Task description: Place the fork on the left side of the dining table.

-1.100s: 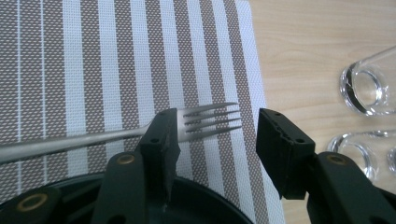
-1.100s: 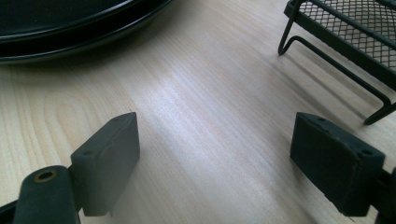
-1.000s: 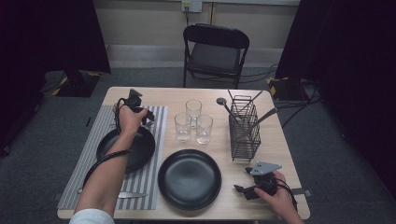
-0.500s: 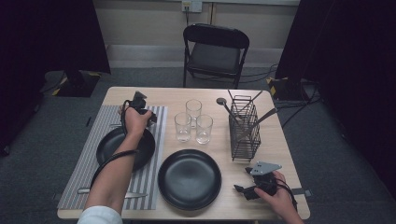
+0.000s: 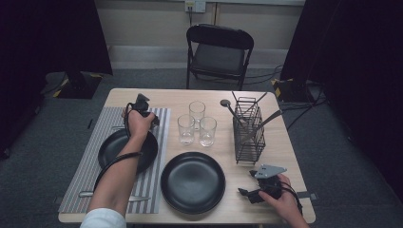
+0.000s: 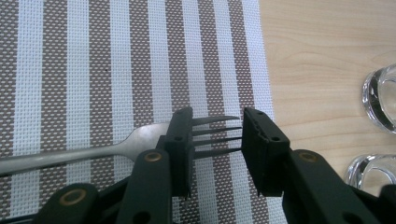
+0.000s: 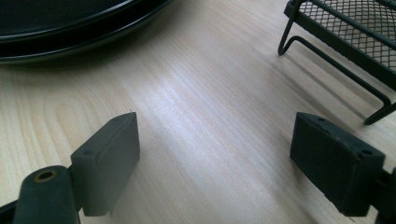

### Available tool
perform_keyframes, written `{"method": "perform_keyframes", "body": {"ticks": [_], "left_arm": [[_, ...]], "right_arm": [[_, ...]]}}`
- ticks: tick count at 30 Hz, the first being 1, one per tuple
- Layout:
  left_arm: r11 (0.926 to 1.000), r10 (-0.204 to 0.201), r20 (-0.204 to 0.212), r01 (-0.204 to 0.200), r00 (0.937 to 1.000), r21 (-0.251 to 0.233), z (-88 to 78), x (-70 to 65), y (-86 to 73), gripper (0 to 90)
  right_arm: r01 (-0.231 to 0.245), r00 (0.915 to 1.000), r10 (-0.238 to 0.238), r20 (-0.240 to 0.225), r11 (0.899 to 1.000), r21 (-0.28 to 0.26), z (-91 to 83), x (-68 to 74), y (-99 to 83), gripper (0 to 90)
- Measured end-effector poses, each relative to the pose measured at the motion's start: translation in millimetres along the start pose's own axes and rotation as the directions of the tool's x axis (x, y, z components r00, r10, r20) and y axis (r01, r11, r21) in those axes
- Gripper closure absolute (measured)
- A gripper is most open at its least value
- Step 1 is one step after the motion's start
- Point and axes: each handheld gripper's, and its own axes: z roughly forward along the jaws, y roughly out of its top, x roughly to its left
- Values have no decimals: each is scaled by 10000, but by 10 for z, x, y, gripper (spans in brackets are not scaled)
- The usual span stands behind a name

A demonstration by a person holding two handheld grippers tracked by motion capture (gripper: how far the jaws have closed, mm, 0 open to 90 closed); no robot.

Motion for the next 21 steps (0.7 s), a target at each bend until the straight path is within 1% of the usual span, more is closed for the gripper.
{"method": "perform_keyframes", "body": {"ticks": [1,2,6,8,10,11,14,16,20,21], "left_arm": [[10000,23,72,-24,10000,40,6,-7,1,662],[9999,109,52,-109,9999,54,5,-7,5,667],[10000,92,43,-92,9999,-10,2,-17,3,686],[9999,146,103,-146,9998,41,-7,-15,0,696],[9999,136,6,-136,9999,-11,-8,-20,-6,698],[9998,201,83,-201,9998,61,-11,-19,-8,698],[9998,172,37,-172,9998,133,-18,-28,-15,702],[9996,221,96,-223,9997,182,-23,-22,-21,703],[9997,155,102,-157,9998,188,-26,-19,-27,702],[9998,82,113,-84,9999,199,-26,-19,-27,702]], "right_arm": [[16,10000,-16,3,10000,-5,0,-1,0,149],[8,10000,-8,2,10000,-3,0,0,0,149],[0,10000,0,-1,10000,3,0,0,0,149],[10,10000,-10,3,10000,-2,0,0,0,149],[6,10000,-6,0,10000,2,0,0,0,149],[10,10000,-10,3,10000,-1,0,0,0,149],[10,10000,-10,3,10000,-1,0,0,0,149],[2,10000,-2,2,10000,2,0,0,0,149],[13,10000,-13,5,10000,-2,0,0,0,149],[14,10000,-14,5,10000,-3,0,0,0,149]]}}
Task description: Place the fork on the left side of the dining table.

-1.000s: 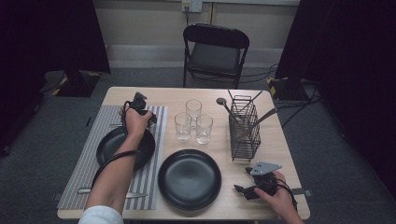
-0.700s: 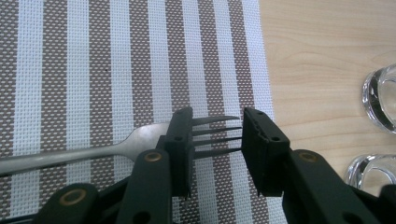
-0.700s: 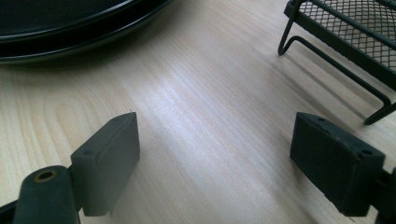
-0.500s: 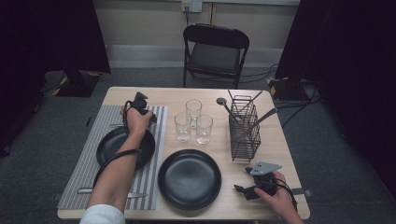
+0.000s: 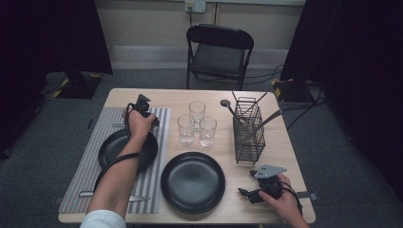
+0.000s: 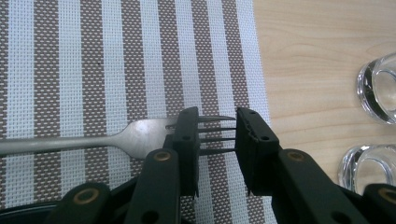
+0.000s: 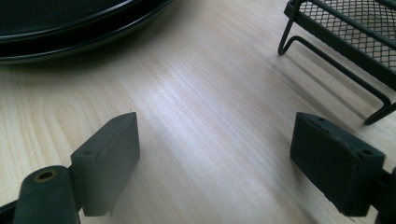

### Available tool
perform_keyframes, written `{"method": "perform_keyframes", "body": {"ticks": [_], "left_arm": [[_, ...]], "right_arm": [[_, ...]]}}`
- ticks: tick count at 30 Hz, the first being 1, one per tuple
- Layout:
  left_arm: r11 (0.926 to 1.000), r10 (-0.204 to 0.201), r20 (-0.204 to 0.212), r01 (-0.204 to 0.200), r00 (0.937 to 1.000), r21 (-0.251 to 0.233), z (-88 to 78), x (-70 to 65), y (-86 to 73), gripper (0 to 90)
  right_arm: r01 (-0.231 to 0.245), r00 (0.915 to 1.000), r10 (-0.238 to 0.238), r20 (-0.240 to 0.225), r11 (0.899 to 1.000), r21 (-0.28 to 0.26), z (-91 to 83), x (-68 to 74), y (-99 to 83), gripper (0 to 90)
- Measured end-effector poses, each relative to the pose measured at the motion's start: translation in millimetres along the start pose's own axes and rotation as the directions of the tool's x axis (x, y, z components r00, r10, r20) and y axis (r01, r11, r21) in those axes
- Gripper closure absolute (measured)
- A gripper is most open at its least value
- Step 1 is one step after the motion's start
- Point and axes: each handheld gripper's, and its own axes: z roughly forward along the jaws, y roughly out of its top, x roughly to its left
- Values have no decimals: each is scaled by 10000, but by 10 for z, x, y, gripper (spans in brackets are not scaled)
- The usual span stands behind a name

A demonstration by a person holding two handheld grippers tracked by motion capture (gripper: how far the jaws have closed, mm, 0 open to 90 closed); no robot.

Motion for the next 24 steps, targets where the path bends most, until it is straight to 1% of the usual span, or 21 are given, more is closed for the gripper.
{"method": "perform_keyframes", "body": {"ticks": [2,4,6,8,10,13,19,20,21,22,24], "left_arm": [[10000,-39,14,39,10000,14,-1,4,-2,701],[10000,34,-10,-34,10000,12,-1,2,-5,698],[10000,37,-121,-37,9999,11,-2,3,-5,687],[10000,13,-37,-12,10000,64,-8,7,-9,669],[9999,103,-58,-103,9999,73,-19,15,-11,667],[10000,97,-118,-98,9999,-17,-45,10,-10,655],[9998,163,-136,-165,9998,-117,-162,9,3,644],[9998,111,-48,-111,9999,-167,-184,5,5,640],[9997,117,-68,-118,9999,-199,-210,0,6,636],[9994,274,-89,-276,9996,-212,-236,3,10,633],[9993,214,11,-214,9998,-292,-274,-15,6,624]], "right_arm": [[-3,10000,3,-1,10000,0,0,0,0,149],[6,10000,-6,-3,10000,-3,0,-1,0,149],[4,10000,-4,-2,10000,-2,0,-1,0,149],[5,10000,-5,-1,10000,-3,0,0,0,149],[0,10000,0,-2,10000,-1,0,0,0,149],[-3,10000,3,-2,10000,-1,0,0,0,149],[-3,10000,3,-5,10000,4,0,0,0,149],[-11,10000,11,-3,10000,2,0,0,0,149],[6,10000,-6,-2,10000,-1,0,-1,0,149],[-4,10000,4,-2,10000,1,0,0,0,149],[5,10000,-5,-1,10000,-1,0,-1,0,149]]}}
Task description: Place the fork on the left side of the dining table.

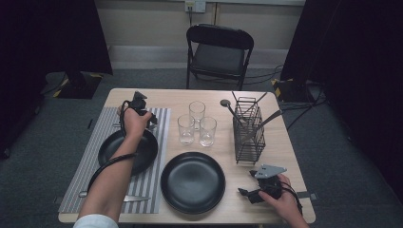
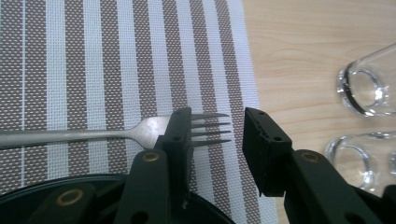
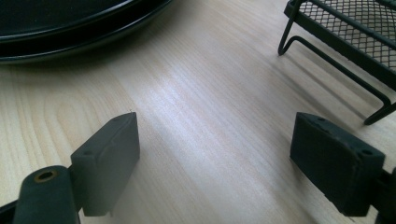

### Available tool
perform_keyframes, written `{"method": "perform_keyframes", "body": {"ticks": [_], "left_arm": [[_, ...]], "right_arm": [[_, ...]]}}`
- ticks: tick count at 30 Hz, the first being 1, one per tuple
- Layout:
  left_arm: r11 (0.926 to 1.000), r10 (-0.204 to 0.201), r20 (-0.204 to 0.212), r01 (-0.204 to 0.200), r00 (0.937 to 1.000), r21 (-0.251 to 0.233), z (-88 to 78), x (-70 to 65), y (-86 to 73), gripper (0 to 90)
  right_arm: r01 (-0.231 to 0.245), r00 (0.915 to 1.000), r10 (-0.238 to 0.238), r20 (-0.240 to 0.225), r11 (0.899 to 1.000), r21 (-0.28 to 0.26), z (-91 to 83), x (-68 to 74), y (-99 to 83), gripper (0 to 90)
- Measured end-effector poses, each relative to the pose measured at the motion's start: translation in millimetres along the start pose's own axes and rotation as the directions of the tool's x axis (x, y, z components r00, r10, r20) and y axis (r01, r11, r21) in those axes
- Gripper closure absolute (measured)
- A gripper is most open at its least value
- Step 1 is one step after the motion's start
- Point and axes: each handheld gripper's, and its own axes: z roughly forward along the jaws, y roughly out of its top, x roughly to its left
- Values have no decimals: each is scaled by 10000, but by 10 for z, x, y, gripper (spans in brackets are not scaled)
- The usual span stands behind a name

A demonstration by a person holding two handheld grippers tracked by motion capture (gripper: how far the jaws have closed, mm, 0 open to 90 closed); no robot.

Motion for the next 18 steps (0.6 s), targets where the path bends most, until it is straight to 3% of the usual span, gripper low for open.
{"method": "perform_keyframes", "body": {"ticks": [18], "left_arm": [[9997,194,552,-200,9983,113,-217,-135,-63,533]], "right_arm": [[-6,10000,6,3,10000,5,-1,2,-1,149]]}}
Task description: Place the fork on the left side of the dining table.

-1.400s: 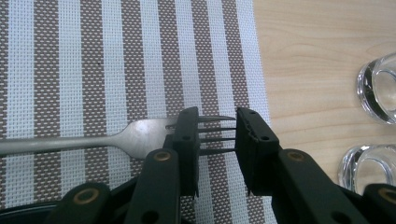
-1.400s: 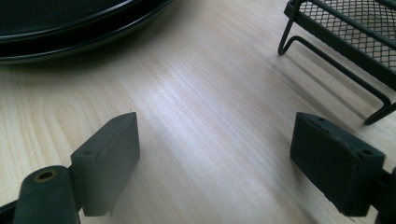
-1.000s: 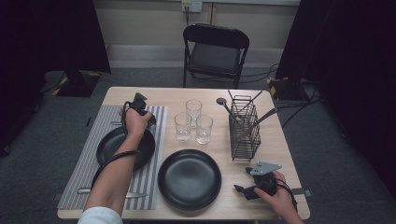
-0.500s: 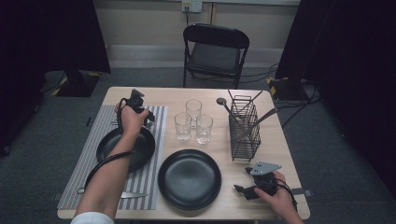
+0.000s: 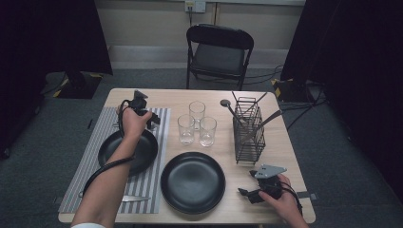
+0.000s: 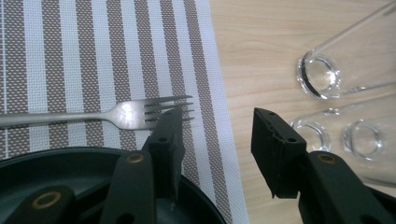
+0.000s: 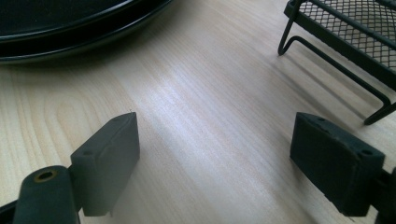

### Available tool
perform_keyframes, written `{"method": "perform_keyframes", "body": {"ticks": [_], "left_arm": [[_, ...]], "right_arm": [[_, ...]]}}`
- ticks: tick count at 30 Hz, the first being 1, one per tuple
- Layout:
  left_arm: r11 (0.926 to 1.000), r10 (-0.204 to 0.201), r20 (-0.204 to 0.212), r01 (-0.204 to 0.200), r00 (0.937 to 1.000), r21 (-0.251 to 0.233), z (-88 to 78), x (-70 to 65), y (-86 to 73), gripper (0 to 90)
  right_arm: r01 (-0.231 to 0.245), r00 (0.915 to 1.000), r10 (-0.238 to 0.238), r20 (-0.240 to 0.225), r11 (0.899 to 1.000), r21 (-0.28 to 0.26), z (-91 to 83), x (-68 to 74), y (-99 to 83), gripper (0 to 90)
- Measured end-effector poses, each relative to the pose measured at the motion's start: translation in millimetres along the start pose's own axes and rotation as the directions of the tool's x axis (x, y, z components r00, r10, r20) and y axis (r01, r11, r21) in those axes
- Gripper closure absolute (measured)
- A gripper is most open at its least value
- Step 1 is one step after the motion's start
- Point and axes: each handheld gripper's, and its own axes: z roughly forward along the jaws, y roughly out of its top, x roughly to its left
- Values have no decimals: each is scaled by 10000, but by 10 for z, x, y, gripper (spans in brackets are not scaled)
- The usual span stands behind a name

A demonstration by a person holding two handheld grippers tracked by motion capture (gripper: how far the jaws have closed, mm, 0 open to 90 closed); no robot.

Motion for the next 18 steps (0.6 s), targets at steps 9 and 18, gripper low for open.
{"method": "perform_keyframes", "body": {"ticks": [9,18], "left_arm": [[9999,110,226,-110,9997,-5,-133,-71,-25,486],[9996,284,459,-284,9985,-2,-272,-160,-18,433]], "right_arm": [[-12,10000,12,-3,10000,7,0,0,0,149],[-2,10000,2,0,10000,4,0,0,0,149]]}}
